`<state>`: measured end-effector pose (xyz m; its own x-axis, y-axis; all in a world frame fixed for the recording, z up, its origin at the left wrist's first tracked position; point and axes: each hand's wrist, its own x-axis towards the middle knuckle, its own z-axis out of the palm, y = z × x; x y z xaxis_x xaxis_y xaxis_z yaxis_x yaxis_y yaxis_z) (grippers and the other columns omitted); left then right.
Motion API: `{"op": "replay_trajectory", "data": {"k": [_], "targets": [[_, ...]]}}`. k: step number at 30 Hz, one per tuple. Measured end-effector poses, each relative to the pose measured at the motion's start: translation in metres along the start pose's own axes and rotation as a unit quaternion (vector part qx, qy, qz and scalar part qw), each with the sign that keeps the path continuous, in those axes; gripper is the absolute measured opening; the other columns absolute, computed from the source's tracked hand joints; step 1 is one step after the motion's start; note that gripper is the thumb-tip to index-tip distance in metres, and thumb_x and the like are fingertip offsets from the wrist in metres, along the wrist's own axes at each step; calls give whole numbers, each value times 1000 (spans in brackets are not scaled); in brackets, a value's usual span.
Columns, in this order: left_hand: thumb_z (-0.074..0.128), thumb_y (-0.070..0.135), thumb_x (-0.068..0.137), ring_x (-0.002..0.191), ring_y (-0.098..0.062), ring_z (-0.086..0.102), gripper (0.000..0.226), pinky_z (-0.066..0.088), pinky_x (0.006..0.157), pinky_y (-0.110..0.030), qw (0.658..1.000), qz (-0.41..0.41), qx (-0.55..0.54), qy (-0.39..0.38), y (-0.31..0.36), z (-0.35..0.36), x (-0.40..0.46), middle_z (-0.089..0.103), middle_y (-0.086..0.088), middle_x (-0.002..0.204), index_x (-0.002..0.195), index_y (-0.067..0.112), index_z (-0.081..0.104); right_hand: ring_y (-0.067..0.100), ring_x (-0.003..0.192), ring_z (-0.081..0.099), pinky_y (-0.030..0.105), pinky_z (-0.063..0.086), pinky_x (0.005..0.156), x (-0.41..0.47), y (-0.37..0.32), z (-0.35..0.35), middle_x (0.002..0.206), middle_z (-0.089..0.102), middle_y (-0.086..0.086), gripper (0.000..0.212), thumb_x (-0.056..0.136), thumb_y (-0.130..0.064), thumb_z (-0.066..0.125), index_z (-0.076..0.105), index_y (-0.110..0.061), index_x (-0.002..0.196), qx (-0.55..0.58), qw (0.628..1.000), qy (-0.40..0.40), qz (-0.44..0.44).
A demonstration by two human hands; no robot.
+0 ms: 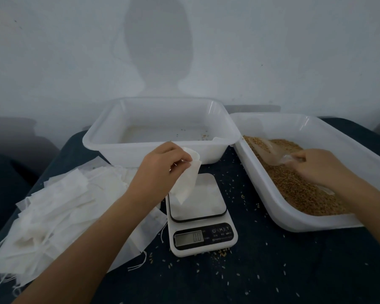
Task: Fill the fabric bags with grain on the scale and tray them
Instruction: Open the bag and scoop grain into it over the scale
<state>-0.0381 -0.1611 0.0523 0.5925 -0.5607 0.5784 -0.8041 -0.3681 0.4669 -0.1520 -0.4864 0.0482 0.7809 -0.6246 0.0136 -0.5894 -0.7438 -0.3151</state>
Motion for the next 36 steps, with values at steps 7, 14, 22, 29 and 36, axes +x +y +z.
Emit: {"op": "replay_trajectory", "data": {"k": [7, 14, 22, 29, 36], "targets": [[66, 8, 84, 71, 0, 54, 9, 43, 73, -6, 1000, -3, 0, -6, -1, 2, -1, 59, 12, 82, 91, 9, 71, 26, 116, 55, 33, 38, 88, -5, 5, -1, 132, 59, 7, 49, 93, -51, 52, 59, -20, 130, 9, 1000, -12, -4], [66, 10, 84, 72, -4, 58, 4, 43, 70, -8, 1000, -22, -12, -12, -2, 4, -3, 61, 13, 79, 86, 11, 69, 17, 96, 53, 29, 35, 81, -13, 3, -14, 125, 62, 5, 52, 87, -57, 56, 60, -24, 128, 57, 998, 2, -15], [64, 15, 86, 72, 8, 54, 5, 43, 70, -9, 998, -10, 10, -66, -10, -5, 6, 59, 16, 81, 87, 15, 69, 2, 77, 62, 22, 44, 73, -35, -22, -68, 87, 67, -24, 30, 72, -61, 57, 61, -54, 101, 126, 978, -9, -168], [66, 19, 84, 77, 2, 52, 4, 38, 73, -7, 991, 34, 42, -126, -18, -17, 10, 60, 19, 79, 85, 19, 70, -9, 77, 64, 9, 49, 64, -56, -56, -67, 96, 68, -31, 42, 63, -61, 59, 61, -53, 104, 157, 935, -121, -292], [67, 17, 84, 81, 0, 54, 7, 41, 77, -10, 979, 64, 55, -184, -21, -36, 9, 63, 18, 84, 88, 19, 72, -13, 98, 57, 20, 49, 84, -56, -69, -53, 106, 59, -42, 28, 83, -45, 62, 54, -66, 101, 57, 918, -159, -357]]}}
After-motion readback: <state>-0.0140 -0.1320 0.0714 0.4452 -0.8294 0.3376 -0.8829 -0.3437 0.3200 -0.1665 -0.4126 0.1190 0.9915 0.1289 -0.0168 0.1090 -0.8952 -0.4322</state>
